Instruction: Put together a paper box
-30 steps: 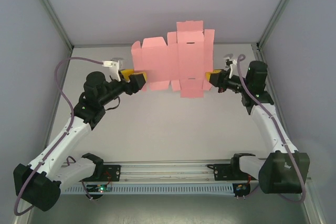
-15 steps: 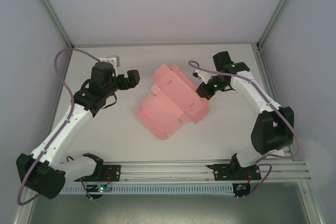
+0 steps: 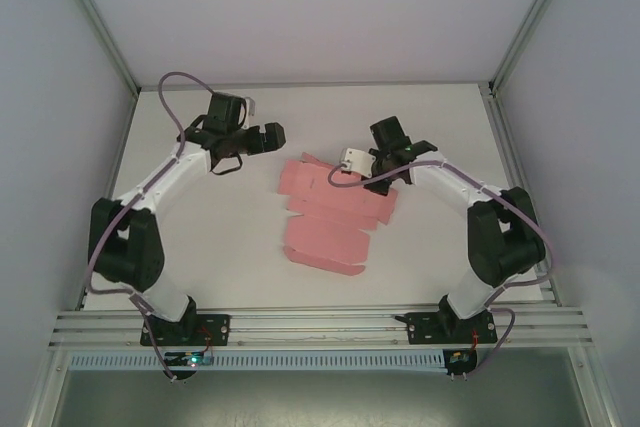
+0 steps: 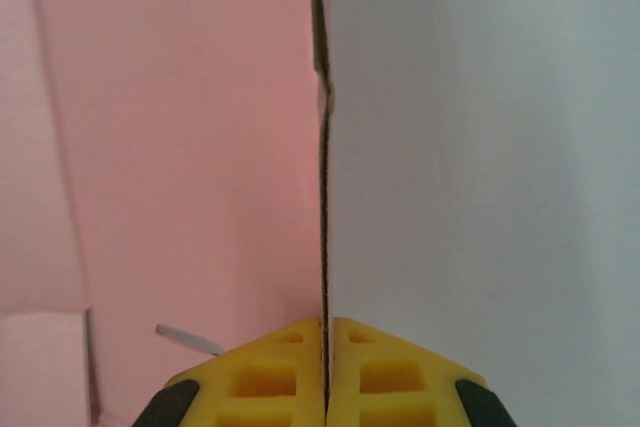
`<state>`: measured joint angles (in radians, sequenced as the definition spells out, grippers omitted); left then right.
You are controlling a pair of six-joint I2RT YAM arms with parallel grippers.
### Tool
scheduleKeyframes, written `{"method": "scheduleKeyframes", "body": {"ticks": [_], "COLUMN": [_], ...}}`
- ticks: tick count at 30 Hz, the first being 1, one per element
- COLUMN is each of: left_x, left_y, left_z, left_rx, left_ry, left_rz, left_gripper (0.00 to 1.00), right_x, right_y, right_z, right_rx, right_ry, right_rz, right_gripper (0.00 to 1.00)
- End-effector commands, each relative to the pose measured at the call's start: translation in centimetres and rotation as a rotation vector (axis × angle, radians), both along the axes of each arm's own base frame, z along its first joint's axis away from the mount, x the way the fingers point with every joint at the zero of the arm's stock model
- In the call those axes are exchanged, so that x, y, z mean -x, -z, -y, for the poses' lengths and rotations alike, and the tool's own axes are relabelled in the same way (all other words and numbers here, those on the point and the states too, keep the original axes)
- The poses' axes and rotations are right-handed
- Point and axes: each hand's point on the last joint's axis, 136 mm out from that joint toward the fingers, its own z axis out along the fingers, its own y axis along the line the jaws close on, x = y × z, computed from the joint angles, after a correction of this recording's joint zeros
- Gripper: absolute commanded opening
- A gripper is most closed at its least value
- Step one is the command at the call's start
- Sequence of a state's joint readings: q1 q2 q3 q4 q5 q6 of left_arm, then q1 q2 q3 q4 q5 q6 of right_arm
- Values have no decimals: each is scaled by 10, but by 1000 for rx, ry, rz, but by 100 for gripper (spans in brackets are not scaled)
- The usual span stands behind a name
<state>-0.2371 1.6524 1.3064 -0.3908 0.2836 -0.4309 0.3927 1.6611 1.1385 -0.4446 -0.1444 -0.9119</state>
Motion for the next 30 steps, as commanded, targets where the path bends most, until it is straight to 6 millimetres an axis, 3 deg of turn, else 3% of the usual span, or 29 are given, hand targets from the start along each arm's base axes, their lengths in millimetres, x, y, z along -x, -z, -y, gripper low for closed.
{"method": "scheduleKeyframes", "body": {"ticks": [1, 7, 14, 17, 22, 30], "left_x": [-11, -13, -9, 3, 28, 41], "left_y": [-1, 29, 60, 63, 48, 60], "left_z": [15, 40, 42, 52, 78, 75], "left_rx": [67, 121, 99, 116, 171, 109], "left_ry": [89, 239, 273, 338, 503, 512], "left_rz": [-10, -107, -208, -236, -194, -219], "left_gripper": [100, 100, 100, 100, 100, 100], "right_x": [-22, -20, -18, -18, -18, -14], "right_y": [-1, 7, 6, 2, 1, -11], "right_z": [-10, -19, -20, -21, -19, -24], "right_rx": [10, 3, -15, -36, -40, -106], "right_ry": [-38, -41, -33, -28, -6, 9], "right_rz": [137, 90, 78, 79, 47, 31], "right_gripper": [0, 0, 0, 0, 0, 0]}}
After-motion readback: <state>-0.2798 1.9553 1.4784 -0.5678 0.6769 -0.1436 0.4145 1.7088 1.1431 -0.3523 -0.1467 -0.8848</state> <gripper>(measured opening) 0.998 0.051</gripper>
